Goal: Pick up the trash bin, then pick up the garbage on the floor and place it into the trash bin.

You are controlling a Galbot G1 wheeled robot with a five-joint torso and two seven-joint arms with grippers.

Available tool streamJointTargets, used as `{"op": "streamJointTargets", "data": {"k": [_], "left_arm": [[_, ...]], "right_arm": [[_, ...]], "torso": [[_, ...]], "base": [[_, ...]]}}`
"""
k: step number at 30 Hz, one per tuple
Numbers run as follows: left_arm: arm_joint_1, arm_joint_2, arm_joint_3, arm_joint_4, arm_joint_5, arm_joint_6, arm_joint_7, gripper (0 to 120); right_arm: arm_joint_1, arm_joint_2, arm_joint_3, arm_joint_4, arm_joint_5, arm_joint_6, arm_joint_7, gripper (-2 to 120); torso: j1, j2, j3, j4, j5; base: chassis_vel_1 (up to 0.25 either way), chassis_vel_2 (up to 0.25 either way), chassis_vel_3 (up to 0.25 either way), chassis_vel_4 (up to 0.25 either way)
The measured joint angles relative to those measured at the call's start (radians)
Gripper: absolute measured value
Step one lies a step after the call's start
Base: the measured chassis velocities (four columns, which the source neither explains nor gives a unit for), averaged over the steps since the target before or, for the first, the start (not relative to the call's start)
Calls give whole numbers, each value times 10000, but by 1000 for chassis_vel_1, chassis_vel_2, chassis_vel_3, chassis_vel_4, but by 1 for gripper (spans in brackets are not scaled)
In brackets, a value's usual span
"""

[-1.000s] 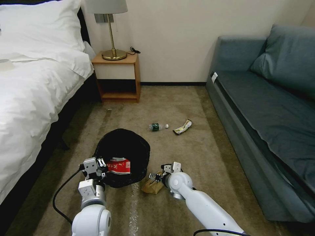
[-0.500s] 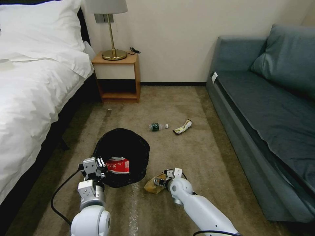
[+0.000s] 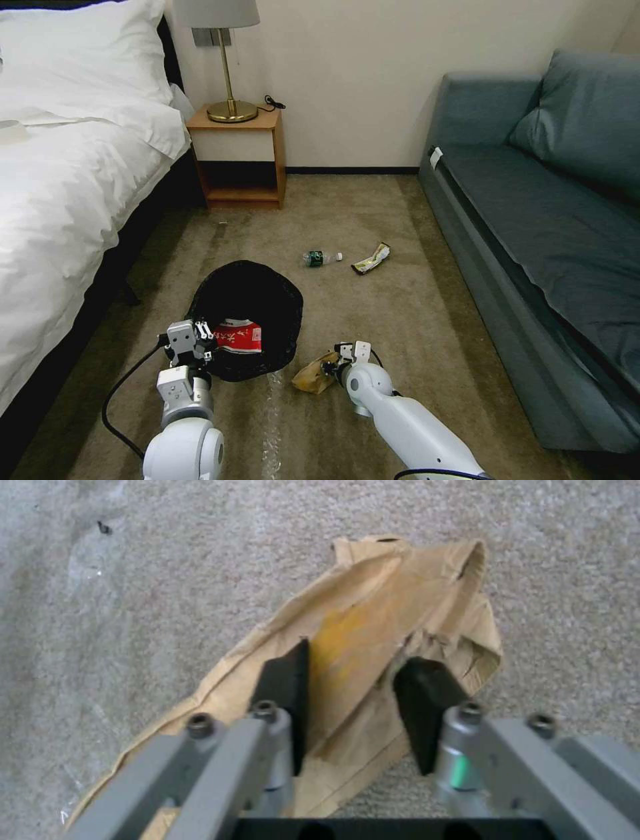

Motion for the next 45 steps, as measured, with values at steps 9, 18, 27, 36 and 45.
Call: {"op": "streamJointTargets", "data": {"k": [9, 18, 27, 36, 45], "left_arm": [[-36, 0, 20, 72, -15, 6, -8, 4], [-69, 0, -11, 155, -70, 7, -23, 4], [-177, 14, -92, 180, -354, 39, -25, 4], [-235, 230, -86, 167, -550, 69, -33, 4], [-275, 403, -92, 493, -756, 51, -32, 4]], "right_arm": [[-85, -55, 14, 129, -38, 30, 0, 0], [-115, -144, 139, 245, -231, 174, -30, 0], [-719, -631, 1584, 2385, -1010, 679, -206, 0], [-849, -840, 2374, 3500, -4683, 2218, -1426, 0], [-869, -900, 1946, 5597, -5521, 3032, -1879, 0]], "torso": [[0, 0, 0, 0, 1], [0, 0, 1, 1, 1], [0, 0, 0, 0, -1], [0, 0, 1, -1, 1], [0, 0, 0, 0, -1]], "base": [[0, 0, 0, 0], [0, 0, 0, 0], [0, 0, 0, 0], [0, 0, 0, 0], [0, 0, 0, 0]]}}
